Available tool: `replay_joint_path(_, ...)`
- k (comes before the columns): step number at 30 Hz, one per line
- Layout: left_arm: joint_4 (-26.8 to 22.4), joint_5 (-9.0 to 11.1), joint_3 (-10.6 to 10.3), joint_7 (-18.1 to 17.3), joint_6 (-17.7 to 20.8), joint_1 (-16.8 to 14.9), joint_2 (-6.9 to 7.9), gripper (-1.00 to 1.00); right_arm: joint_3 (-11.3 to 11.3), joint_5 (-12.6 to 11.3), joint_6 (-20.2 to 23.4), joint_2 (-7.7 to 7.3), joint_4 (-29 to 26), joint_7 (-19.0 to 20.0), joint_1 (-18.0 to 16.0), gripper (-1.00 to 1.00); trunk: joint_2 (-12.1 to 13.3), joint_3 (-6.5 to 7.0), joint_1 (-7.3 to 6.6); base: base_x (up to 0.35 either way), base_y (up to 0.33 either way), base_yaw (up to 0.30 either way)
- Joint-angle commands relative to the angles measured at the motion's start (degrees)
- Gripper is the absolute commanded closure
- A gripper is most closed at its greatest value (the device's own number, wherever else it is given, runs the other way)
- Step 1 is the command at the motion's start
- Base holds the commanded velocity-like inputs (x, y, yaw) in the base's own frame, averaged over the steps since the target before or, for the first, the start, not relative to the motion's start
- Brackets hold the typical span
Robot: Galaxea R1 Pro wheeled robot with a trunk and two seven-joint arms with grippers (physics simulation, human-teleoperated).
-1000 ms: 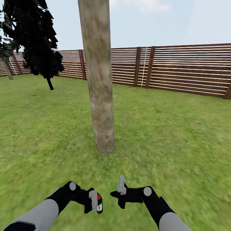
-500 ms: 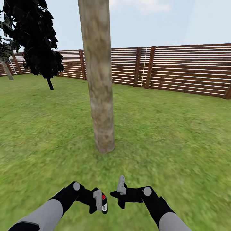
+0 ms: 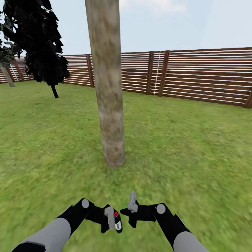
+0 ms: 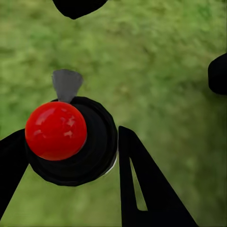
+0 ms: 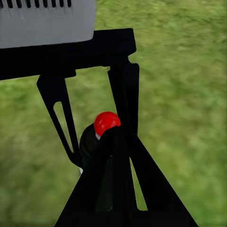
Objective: In the garden, pick up the pesticide atomizer on the floor and spray pesticide onto both trees until each tree trunk is fully covered.
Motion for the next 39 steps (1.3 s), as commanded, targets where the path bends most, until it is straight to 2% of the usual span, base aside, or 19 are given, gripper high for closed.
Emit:
replay_joint_path(1, -0.1, -0.4, 0.1, -0.1, -0.3, 0.0, -0.01, 1.0, -0.1, 0.4, -0.2, 0.02, -0.1, 0.1, 0.0, 1.0, 0.0, -0.05, -0.01, 0.0, 0.0, 0.0)
replay_joint_path(35, -0.2, -0.1, 0.2, -0.5, -0.8, 0.0, -0.1, 1.0, -0.1, 0.7, -0.2, -0.22, 0.2, 0.0, 0.0, 1.0, 0.0, -0.05, -0.01, 0.0, 0.0, 0.0)
replay_joint_path(37, -0.2, 0.3, 0.2, -0.6, -0.9, 0.0, -0.1, 1.0, -0.1, 0.7, -0.2, -0.23, 0.2, 0.0, 0.0, 1.0, 0.0, -0.05, -0.01, 0.0, 0.0, 0.0)
replay_joint_path(39, -0.1, 1.9, 0.1, -0.6, -1.0, 0.0, -0.1, 1.0, -0.1, 0.7, -0.2, -0.24, 0.2, 0.0, 0.0, 1.0, 0.0, -0.05, -0.01, 0.0, 0.0, 0.0)
